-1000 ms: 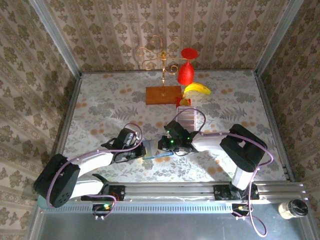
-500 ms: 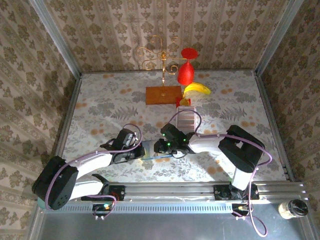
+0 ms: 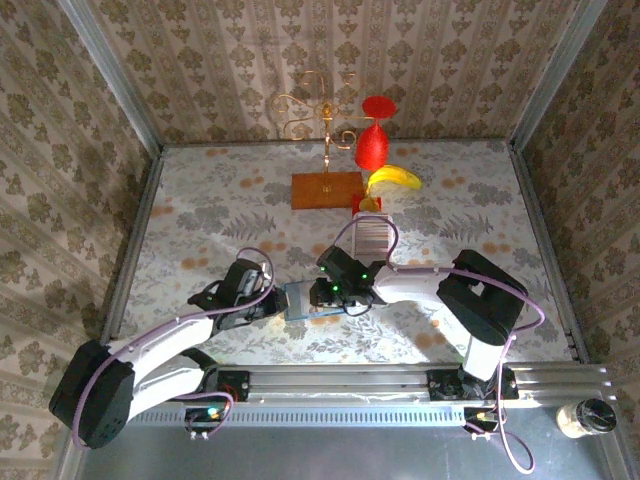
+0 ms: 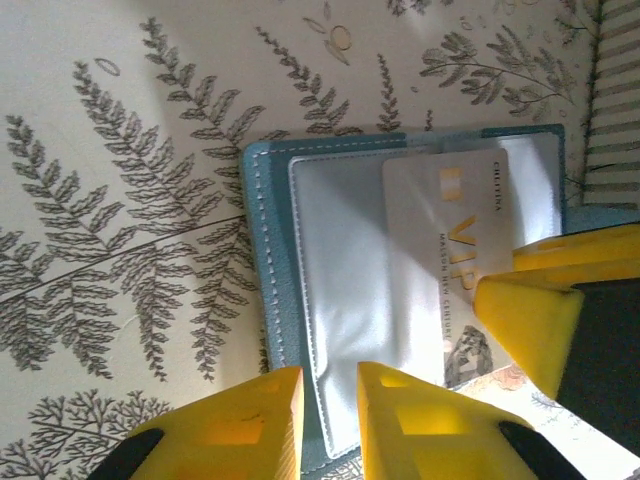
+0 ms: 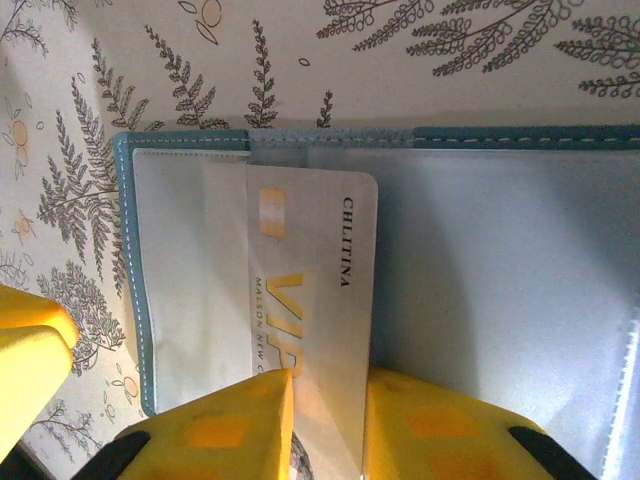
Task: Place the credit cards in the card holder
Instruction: Insert the credit card into the card slot.
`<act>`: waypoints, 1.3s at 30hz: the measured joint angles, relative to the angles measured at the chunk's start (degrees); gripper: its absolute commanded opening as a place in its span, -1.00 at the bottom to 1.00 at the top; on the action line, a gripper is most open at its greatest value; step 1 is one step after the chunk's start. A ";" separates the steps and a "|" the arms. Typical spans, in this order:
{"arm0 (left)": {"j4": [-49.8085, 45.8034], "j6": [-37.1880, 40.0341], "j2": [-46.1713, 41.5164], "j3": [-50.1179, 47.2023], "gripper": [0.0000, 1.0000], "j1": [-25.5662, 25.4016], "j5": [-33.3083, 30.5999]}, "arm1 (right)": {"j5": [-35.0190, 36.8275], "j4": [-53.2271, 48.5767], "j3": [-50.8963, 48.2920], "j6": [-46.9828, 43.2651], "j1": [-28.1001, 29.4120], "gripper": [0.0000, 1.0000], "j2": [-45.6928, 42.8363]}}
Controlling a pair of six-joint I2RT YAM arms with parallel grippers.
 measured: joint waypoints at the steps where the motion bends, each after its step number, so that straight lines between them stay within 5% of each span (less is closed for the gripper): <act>1: -0.04 -0.02 0.55 -0.17 -0.58 0.02 -0.13 | 0.17 -0.26 0.15 -0.02 0.11 -0.52 0.00; 16: 2.23 -0.07 6.43 -0.85 -0.73 0.72 1.40 | 1.42 -5.20 5.29 -0.48 2.21 -0.56 2.47; 25: 4.28 -0.07 6.73 -1.46 -0.76 0.70 1.88 | 1.49 -8.15 8.92 -1.44 3.32 -0.35 4.44; 32: 4.85 -0.07 6.73 -1.66 -0.76 0.70 2.10 | 3.56 -12.02 9.70 -2.71 3.48 -0.69 4.28; 39: 5.29 -0.07 6.73 -1.79 -0.77 0.70 2.54 | 3.48 -12.15 9.94 -2.82 3.52 -0.75 4.42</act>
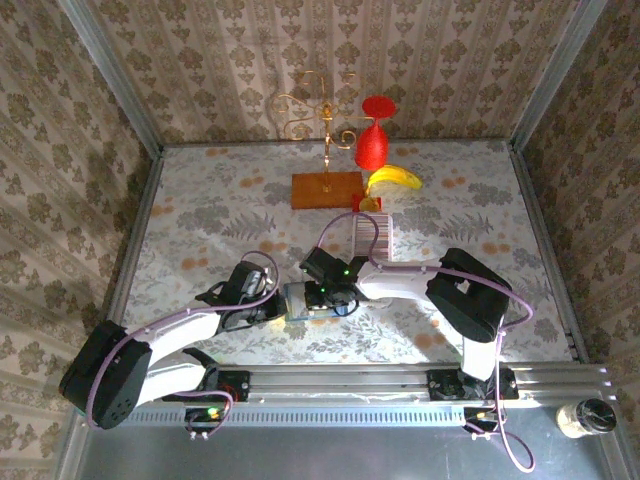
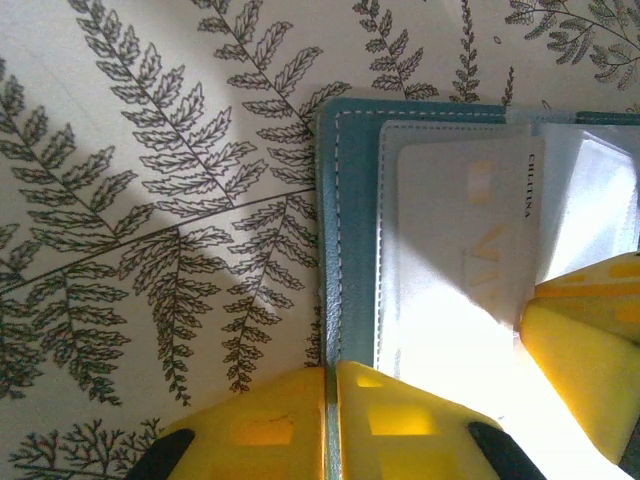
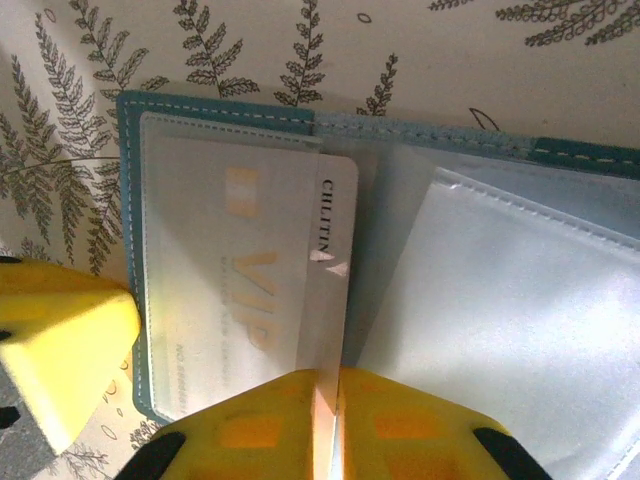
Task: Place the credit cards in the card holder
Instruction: Insert the credit card into the card slot.
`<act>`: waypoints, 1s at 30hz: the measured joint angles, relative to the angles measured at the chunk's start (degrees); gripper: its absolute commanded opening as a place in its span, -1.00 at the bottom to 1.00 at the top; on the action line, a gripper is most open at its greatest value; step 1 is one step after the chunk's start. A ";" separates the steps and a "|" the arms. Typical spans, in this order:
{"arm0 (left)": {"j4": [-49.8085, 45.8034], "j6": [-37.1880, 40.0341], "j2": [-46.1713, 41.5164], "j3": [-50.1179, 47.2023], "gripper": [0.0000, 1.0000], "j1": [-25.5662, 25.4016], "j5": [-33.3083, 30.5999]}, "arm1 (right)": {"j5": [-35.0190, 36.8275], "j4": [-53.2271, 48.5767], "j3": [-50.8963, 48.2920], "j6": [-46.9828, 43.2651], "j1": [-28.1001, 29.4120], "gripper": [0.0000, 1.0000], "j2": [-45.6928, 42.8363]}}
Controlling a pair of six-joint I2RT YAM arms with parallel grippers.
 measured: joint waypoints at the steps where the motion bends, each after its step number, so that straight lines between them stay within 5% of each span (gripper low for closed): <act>1: 0.07 0.00 0.00 -0.04 -0.77 0.00 0.02 | 0.00 -0.07 0.35 0.02 0.07 -0.76 0.11; 12: 0.31 0.02 -0.52 -0.46 -0.77 0.02 -0.09 | 0.13 -1.77 3.04 0.00 0.55 -0.65 1.11; 16: -4.09 0.57 -3.80 -0.44 -0.73 0.24 -1.44 | 1.25 -3.50 3.63 -0.46 1.20 -0.36 0.87; 30: -9.27 1.46 -12.07 1.55 -0.72 0.72 0.76 | 7.93 -11.15 0.83 0.24 1.62 -0.02 -6.80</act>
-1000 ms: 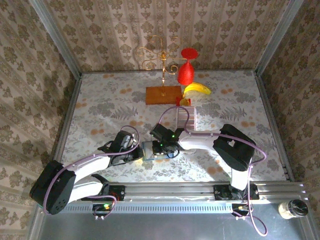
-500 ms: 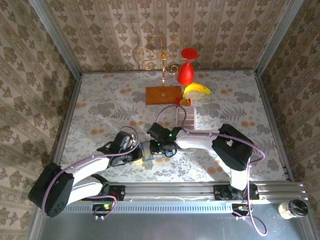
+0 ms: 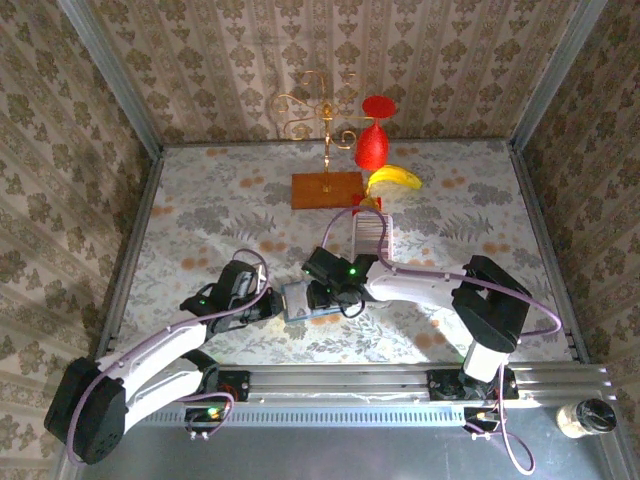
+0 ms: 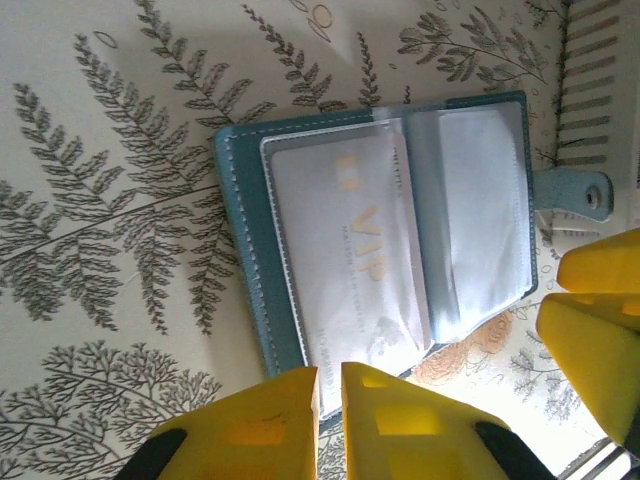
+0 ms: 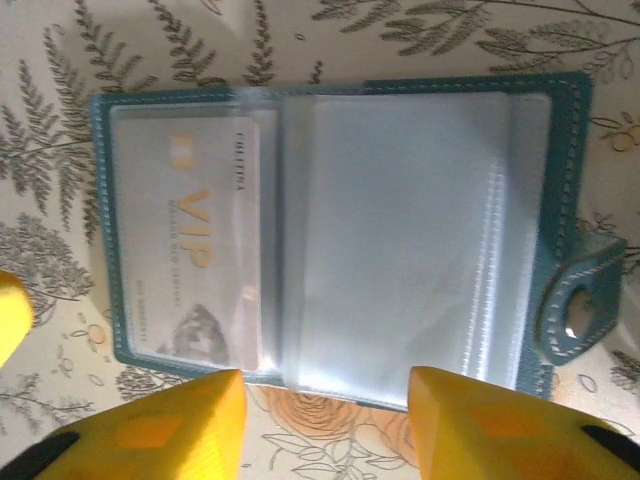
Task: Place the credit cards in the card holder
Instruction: Insert the credit card into the card slot, then flip over the card slot in the card holder.
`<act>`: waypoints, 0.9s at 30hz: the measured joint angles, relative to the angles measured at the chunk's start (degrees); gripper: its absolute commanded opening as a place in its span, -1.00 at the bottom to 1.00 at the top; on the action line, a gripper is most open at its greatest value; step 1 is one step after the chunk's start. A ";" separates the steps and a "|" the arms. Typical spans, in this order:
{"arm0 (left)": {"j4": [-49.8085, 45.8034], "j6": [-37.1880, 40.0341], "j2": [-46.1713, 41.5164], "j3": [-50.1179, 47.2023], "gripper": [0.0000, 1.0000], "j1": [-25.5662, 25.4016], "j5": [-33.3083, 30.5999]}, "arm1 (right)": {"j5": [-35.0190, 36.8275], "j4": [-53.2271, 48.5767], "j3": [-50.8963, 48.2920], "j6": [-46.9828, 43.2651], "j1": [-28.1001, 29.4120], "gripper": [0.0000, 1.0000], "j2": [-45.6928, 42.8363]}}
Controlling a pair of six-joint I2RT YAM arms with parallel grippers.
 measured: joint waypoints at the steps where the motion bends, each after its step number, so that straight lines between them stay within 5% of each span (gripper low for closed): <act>1: 0.44 0.00 0.48 0.00 -0.73 0.00 0.13 | 0.22 -0.24 -0.13 0.02 0.00 -0.01 0.09; 27: 11.89 0.02 13.05 -2.19 -0.79 0.00 1.46 | -2.32 5.75 0.48 3.78 0.00 0.04 5.53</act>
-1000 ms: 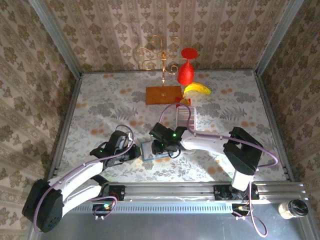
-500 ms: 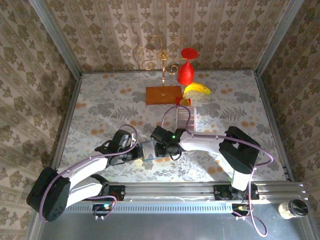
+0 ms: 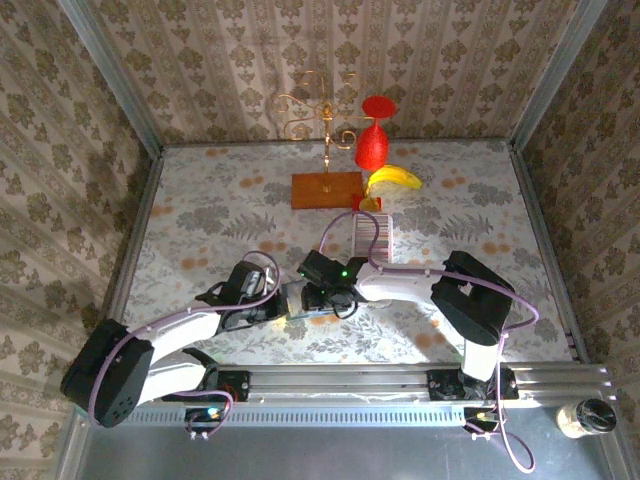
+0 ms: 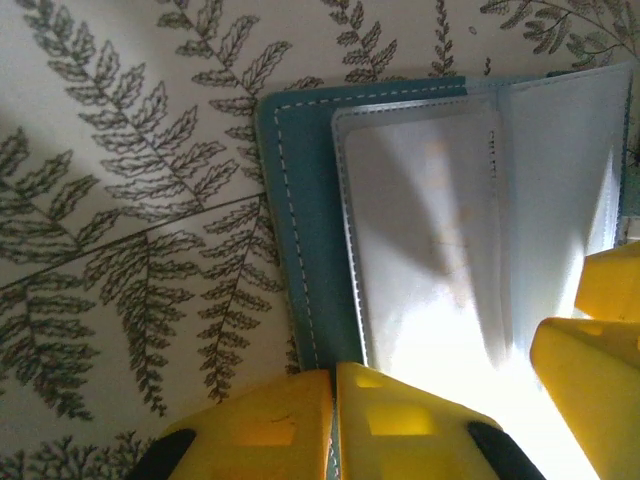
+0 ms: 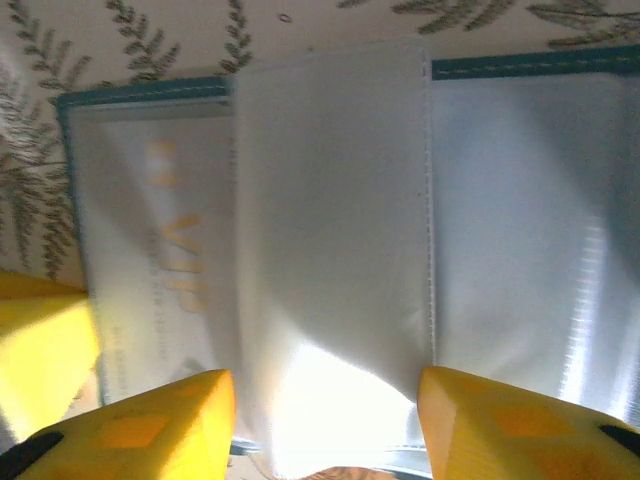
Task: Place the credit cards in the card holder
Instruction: Flip over the card slot in the card holder.
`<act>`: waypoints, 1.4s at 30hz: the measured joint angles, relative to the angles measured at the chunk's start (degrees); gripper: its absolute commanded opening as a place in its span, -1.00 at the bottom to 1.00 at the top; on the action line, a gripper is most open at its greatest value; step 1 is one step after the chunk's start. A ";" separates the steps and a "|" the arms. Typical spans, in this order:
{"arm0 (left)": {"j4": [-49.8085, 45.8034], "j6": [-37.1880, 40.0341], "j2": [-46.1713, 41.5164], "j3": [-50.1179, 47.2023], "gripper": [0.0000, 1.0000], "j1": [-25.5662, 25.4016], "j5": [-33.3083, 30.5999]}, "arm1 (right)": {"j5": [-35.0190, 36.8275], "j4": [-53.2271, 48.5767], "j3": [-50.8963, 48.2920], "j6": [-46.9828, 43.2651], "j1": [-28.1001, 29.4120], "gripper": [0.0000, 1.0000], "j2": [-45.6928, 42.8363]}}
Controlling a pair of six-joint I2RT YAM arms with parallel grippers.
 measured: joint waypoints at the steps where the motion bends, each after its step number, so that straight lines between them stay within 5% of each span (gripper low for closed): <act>1: 0.61 0.00 0.37 0.00 -0.79 0.00 0.15 | -0.50 0.87 0.00 0.42 0.00 0.02 0.11; 26: -5.03 -0.66 -10.23 -2.56 -0.76 0.11 -4.09 | -3.52 15.02 -1.44 5.44 1.73 -0.13 0.28; 33: -17.03 -1.09 -18.53 -1.79 -0.88 2.34 -10.78 | -3.72 17.05 -1.36 6.51 2.12 -0.14 0.76; 42: -33.20 -2.40 -32.96 2.56 -0.71 7.37 -18.34 | -5.07 19.30 -0.26 6.64 2.49 -0.14 3.82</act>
